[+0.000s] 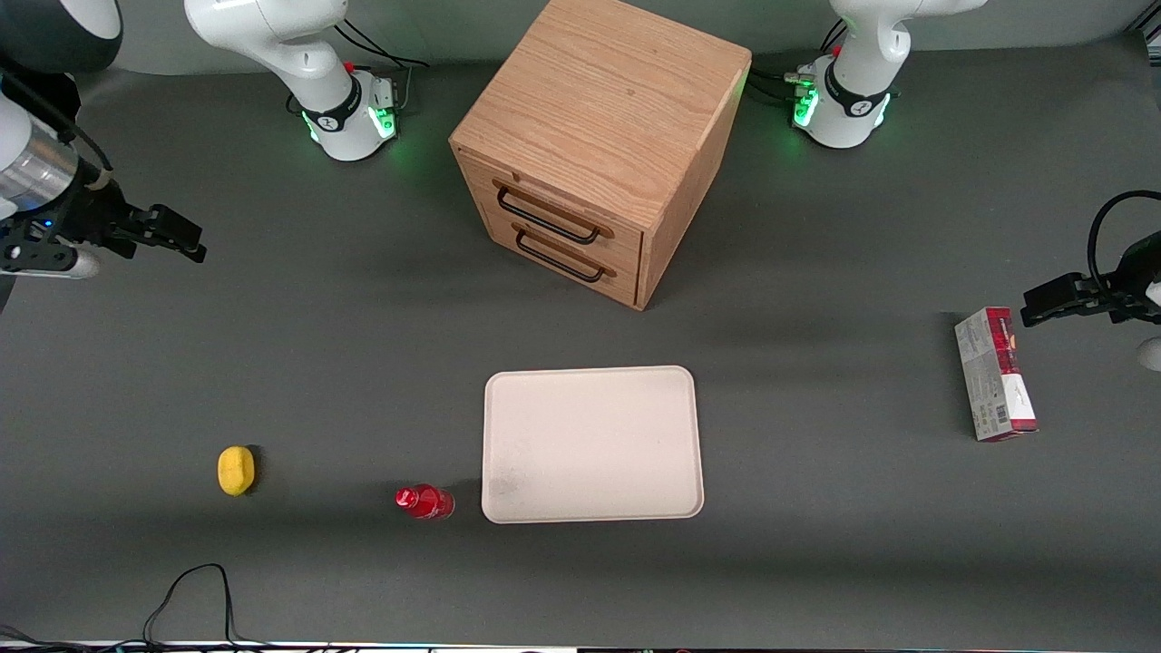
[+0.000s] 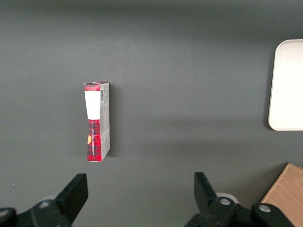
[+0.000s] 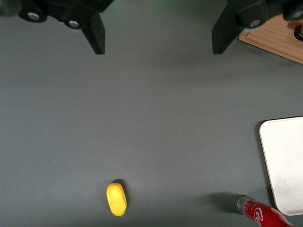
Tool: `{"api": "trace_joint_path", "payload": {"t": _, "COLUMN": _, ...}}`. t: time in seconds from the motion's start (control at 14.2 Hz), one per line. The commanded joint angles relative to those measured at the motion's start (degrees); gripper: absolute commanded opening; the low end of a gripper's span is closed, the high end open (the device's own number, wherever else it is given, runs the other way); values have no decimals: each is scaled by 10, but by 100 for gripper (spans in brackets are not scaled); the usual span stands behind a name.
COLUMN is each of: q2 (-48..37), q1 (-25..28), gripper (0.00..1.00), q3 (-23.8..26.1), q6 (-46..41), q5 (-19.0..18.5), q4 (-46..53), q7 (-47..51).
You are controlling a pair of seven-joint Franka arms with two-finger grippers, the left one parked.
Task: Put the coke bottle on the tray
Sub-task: 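Move the right gripper down over the red Coca-Cola bottle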
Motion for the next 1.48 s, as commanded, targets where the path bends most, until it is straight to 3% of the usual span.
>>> {"api": "trace_joint_path", "payload": {"t": 0.0, "q2": 58, "q1": 7, "gripper": 100, "q3": -2, "q6": -69, "q5": -3, "q4": 78, "q7": -22}}
{"api": "trace_joint_path", "payload": {"t": 0.14, "q2": 97, "q1": 8, "gripper": 100, "q3": 8, "q6": -72, "q5": 8, "q4": 127, "q7": -18}}
{"api": "trace_joint_path", "payload": {"t": 0.35, "q2": 229, "q1": 8, "gripper": 100, "q3": 56, "q6": -87, "q5": 45, "q4": 280, "q7": -22}}
{"api": "trace_joint_path", "payload": {"t": 0.64, "q2": 422, "q1": 7, "gripper": 100, "q3": 85, "q6": -75, "q5": 44, "q4": 513, "q7": -18}}
{"api": "trace_joint_path", "payload": {"t": 0.85, "q2": 476, "q1": 8, "gripper": 99, "q3": 108, "q6": -2, "q5": 39, "q4": 530, "q7": 40}}
{"api": "trace_joint_path", "payload": {"t": 1.41, "q2": 597, "q1": 32, "gripper": 99, "q3": 109, "q6": 183, "q5": 34, "q4": 512, "q7": 99}}
